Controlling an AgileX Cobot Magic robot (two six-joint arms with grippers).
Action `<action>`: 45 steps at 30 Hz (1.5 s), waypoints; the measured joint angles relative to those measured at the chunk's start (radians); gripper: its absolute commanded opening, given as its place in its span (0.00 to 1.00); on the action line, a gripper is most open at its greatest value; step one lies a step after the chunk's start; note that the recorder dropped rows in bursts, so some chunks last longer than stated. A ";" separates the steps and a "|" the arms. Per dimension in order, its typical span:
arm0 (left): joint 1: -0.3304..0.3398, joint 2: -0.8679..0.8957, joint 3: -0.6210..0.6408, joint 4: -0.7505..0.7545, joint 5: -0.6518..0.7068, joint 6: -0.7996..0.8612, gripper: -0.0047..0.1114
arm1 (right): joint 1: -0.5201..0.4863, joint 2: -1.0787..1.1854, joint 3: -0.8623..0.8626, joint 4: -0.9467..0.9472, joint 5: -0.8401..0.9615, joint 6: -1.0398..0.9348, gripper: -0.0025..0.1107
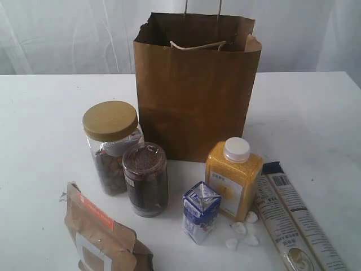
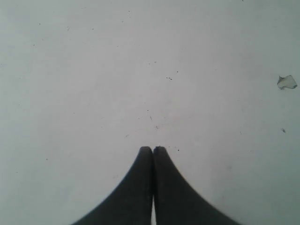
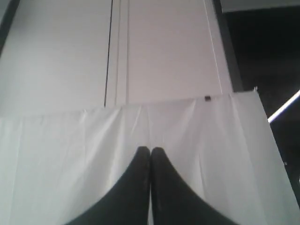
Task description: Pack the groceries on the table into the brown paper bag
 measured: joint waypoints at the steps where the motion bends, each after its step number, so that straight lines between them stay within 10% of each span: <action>1: 0.000 0.000 0.000 0.000 0.000 0.000 0.04 | 0.000 0.047 -0.017 0.000 0.032 -0.016 0.02; 10: 0.000 0.000 0.000 0.000 0.000 0.000 0.04 | 0.000 0.584 -0.039 -0.002 0.579 -0.535 0.02; 21: 0.000 0.000 0.000 0.000 0.000 0.000 0.04 | 0.000 0.833 -0.214 0.023 1.195 -0.502 0.02; 32: 0.000 0.000 0.000 0.000 0.000 0.000 0.04 | 0.109 0.829 -0.418 0.594 1.634 -0.901 0.02; 45: 0.000 0.000 0.000 0.000 0.000 0.000 0.04 | 0.336 0.829 -0.419 0.634 1.615 -1.166 0.63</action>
